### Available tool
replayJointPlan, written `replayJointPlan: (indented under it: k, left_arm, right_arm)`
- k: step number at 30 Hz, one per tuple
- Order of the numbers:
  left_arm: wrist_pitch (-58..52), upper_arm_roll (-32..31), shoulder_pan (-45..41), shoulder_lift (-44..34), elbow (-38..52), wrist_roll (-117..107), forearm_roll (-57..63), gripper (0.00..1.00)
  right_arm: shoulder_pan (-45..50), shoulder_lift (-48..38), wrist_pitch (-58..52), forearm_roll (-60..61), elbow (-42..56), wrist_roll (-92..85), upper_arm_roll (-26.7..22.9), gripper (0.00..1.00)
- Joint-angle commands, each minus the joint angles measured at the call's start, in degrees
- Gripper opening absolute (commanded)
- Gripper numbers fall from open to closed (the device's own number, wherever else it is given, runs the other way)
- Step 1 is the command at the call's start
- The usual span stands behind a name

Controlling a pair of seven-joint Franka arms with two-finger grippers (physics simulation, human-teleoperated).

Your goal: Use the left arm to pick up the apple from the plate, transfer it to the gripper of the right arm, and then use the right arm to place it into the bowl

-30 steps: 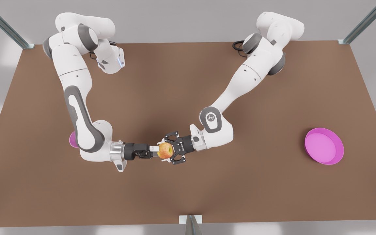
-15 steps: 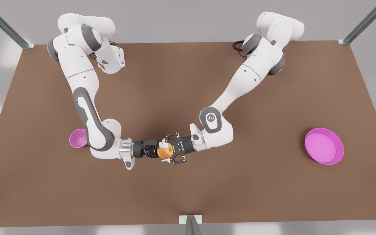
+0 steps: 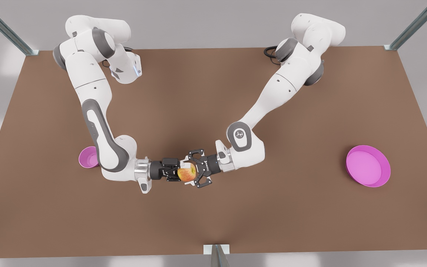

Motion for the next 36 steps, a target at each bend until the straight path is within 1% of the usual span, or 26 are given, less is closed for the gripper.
replayJointPlan:
  k: [1, 5, 8, 11, 14, 16, 17, 18, 19, 20, 21, 22, 23, 25, 27, 28, 29, 30, 31, 33, 36]
  left_arm:
    - [-0.1, 0.0, 0.0, 0.0, 0.1, 2.3, 0.0, 0.99]
    - [-0.1, 0.0, 0.0, -0.1, 0.1, 2.3, 0.0, 0.99]
    - [-0.1, 0.0, 0.0, -0.1, 0.0, 2.3, 0.0, 0.99]
    - [-0.1, 0.2, 0.1, -0.1, 0.0, 2.3, 0.0, 0.99]
    - [-0.1, 0.3, 1.1, -0.3, 0.1, 0.2, 0.2, 1.0]
    - [-1.2, 9.1, 1.7, -3.1, -0.1, -19.3, 3.6, 1.0]
    - [-9.8, 12.9, 5.4, -4.4, -0.3, -42.2, 19.1, 1.0]
    - [-20.7, 12.9, 10.8, -7.2, -0.3, -61.4, 38.1, 1.0]
    - [-31.8, 12.8, 14.4, -10.6, -0.3, -73.3, 54.5, 1.0]
    - [-46.8, 12.8, 18.0, -14.5, -0.3, -79.0, 64.6, 1.0]
    - [-56.3, 12.9, 19.9, -17.7, -0.3, -79.9, 69.7, 1.0]
    - [-63.2, 12.9, 20.9, -21.2, -0.3, -84.6, 76.8, 1.0]
    - [-65.8, 12.9, 21.0, -24.4, -0.3, -89.6, 81.6, 1.0]
    - [-68.0, 12.9, 24.3, -28.1, -0.3, -103.4, 82.6, 1.0]
    - [-68.6, 13.0, 27.2, -31.8, -0.4, -107.6, 82.4, 1.0]
    - [-71.4, 13.0, 28.3, -33.4, -0.4, -107.5, 82.4, 1.0]
    - [-69.4, 15.0, 28.1, -40.3, -8.1, -107.3, 82.3, 1.0]
    - [-64.2, 19.2, 26.5, -47.5, -17.8, -107.3, 79.1, 1.0]
    - [-60.5, 25.0, 22.3, -52.9, -25.3, -107.2, 78.7, 1.0]
    - [-62.0, 25.4, 22.4, -53.0, -29.8, -107.2, 78.2, 1.0]
    - [-63.3, 25.2, 22.2, -51.3, -28.7, -107.3, 78.0, 1.0]
  right_arm:
    - [-0.4, 0.0, -0.2, -0.5, -0.1, -3.7, 0.0, 0.78]
    - [-1.3, -0.3, -0.8, -1.0, -1.3, -4.4, -0.1, 0.78]
    - [-4.0, -1.0, -1.2, -4.4, -3.3, -5.6, 0.0, 0.78]
    - [-7.4, -2.5, -1.2, -8.8, -5.3, -5.6, 0.0, 0.78]
    - [-11.5, -3.5, -2.4, -16.6, -5.6, -4.0, 0.0, 0.78]
    - [-15.3, -4.3, -5.7, -23.1, -5.6, -3.0, 0.0, 0.78]
    - [-17.6, -5.0, -7.8, -26.1, -6.2, -3.0, 0.0, 0.78]
    - [-19.7, -5.7, -10.0, -29.0, -6.5, -3.0, 0.0, 0.78]
    - [-21.4, -6.0, -11.4, -31.5, -6.6, -2.9, 0.0, 0.78]
    - [-23.3, -6.7, -13.0, -34.3, -6.6, -2.9, 0.0, 0.78]
    - [-24.9, -7.0, -14.3, -36.5, -6.6, -3.0, 0.0, 0.78]
    - [-26.6, -7.4, -15.5, -39.1, -6.7, -3.0, 0.0, 0.78]
    - [-28.1, -7.7, -16.6, -41.2, -6.9, -3.3, 0.0, 0.78]
    - [-31.1, -7.9, -18.9, -45.4, -7.0, -4.3, 0.0, 0.78]
    - [-33.5, -7.9, -20.3, -48.8, -7.4, -6.9, 0.0, 0.78]
    - [-34.9, -7.9, -21.4, -51.1, -7.5, -8.8, 0.0, 0.78]
    - [-36.2, -7.9, -21.7, -53.6, -7.4, -10.0, 0.0, 0.78]
    - [-36.4, -7.9, -21.8, -55.7, -7.3, -10.7, 0.0, 0.78]
    - [-37.3, -7.9, -21.6, -57.8, -6.6, -10.7, -0.1, 0.78]
    - [-38.3, -7.9, -21.1, -62.4, -4.8, -10.7, -0.7, 0.78]
    - [-39.1, -7.8, -19.3, -67.7, -3.5, -10.5, -0.8, 0.78]
